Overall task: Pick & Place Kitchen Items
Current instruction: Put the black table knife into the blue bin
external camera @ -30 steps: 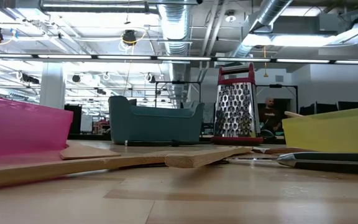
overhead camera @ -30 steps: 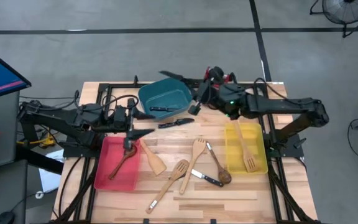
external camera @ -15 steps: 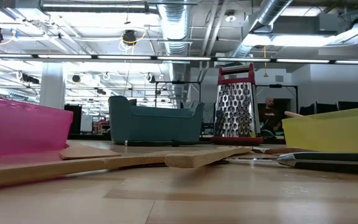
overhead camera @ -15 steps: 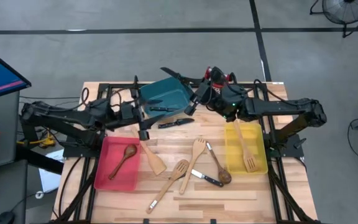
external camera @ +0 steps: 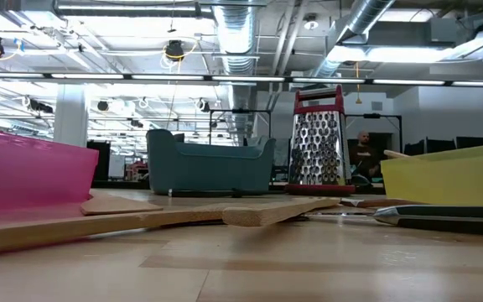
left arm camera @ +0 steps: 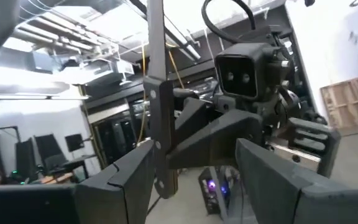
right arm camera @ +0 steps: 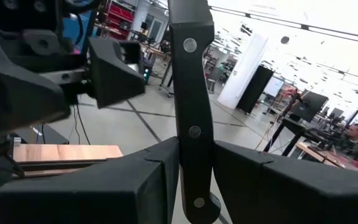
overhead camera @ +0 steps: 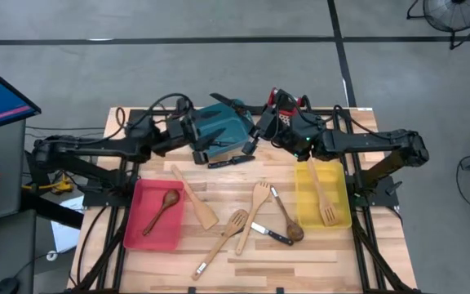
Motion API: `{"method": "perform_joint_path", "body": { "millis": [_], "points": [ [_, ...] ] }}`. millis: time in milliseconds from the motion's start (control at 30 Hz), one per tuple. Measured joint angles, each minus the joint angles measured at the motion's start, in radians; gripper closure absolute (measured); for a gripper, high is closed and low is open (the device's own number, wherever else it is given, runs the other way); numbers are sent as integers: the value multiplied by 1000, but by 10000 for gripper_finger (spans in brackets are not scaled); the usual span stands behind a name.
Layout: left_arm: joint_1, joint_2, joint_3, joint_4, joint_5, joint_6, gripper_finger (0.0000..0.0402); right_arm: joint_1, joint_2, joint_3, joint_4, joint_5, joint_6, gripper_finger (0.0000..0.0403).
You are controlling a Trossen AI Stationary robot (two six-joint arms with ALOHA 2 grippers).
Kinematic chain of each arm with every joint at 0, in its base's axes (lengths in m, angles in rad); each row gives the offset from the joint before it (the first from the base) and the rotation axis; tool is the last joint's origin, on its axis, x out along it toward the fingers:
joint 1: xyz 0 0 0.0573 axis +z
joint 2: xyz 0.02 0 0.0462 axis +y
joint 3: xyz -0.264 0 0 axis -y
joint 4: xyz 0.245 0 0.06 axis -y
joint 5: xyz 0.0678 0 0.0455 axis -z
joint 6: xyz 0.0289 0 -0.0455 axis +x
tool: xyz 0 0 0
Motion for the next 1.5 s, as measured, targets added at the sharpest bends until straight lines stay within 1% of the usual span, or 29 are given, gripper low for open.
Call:
{"method": "perform_joint_path", "body": {
  "millis": [100,233,433,600,767,900,1033,1200,1400,1500],
  "points": [
    [20,30,0,75,39,-22,198,0,0,0,-3,0,0,310],
    [31,55,0,153,43,-22,198,0,0,0,-21,-2,0,310],
    [49,71,0,149,44,-26,198,0,0,0,-25,-69,-1,310],
    [48,76,0,157,45,-37,198,0,0,0,-25,-76,-1,310],
    [48,77,0,160,45,-41,198,-1,0,0,-25,-128,0,310],
    [48,77,0,161,67,-41,198,0,0,0,-33,-141,1,310],
    [48,77,0,160,69,-41,198,-1,0,0,-56,-210,13,310],
    [48,77,0,160,138,-41,198,0,0,0,-75,-232,15,310],
    [48,95,0,144,156,-69,198,0,0,0,-98,-301,11,310],
    [48,108,0,136,194,-71,198,0,0,0,-126,-307,15,310]
  ]
}}
